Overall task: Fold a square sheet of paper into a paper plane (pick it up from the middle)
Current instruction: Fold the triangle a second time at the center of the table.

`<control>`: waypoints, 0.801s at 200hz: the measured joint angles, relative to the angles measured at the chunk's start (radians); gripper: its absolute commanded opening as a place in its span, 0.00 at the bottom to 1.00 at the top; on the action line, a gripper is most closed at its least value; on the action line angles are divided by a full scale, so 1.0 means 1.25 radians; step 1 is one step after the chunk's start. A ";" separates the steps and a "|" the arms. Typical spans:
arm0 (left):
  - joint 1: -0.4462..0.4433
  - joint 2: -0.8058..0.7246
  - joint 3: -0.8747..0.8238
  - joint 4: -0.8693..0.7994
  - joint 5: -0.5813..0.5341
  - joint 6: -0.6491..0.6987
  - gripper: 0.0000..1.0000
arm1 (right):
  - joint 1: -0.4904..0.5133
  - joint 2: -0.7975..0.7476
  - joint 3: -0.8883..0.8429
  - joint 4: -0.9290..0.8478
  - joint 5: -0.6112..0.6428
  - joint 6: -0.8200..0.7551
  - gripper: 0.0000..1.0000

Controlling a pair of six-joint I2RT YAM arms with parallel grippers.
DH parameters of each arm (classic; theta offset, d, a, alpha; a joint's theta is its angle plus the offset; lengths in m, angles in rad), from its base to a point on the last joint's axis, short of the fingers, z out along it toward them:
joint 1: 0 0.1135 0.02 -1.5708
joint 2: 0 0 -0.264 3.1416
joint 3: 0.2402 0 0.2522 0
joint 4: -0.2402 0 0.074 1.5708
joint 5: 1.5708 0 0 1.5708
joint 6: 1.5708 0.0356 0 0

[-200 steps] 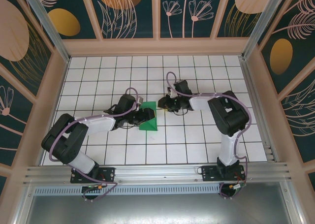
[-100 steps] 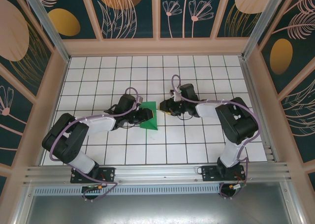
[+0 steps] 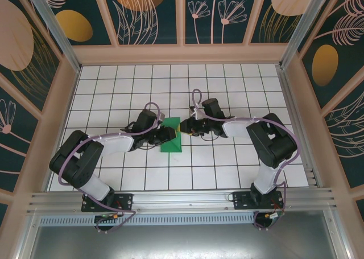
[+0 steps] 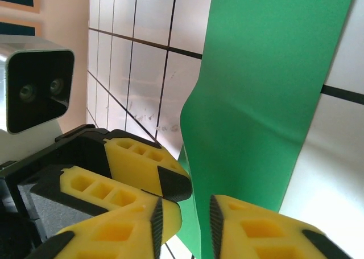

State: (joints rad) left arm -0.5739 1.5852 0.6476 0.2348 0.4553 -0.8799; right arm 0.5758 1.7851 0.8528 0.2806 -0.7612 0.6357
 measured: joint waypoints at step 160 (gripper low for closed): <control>0.000 0.002 -0.003 0.000 0.000 0.000 0.31 | 0.010 0.041 0.024 -0.042 0.018 -0.046 0.08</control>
State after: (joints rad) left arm -0.5739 1.5871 0.6441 0.2348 0.4553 -0.8799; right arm 0.5880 1.8359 0.8825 0.2276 -0.7387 0.5777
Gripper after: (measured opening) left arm 0.312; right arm 0.125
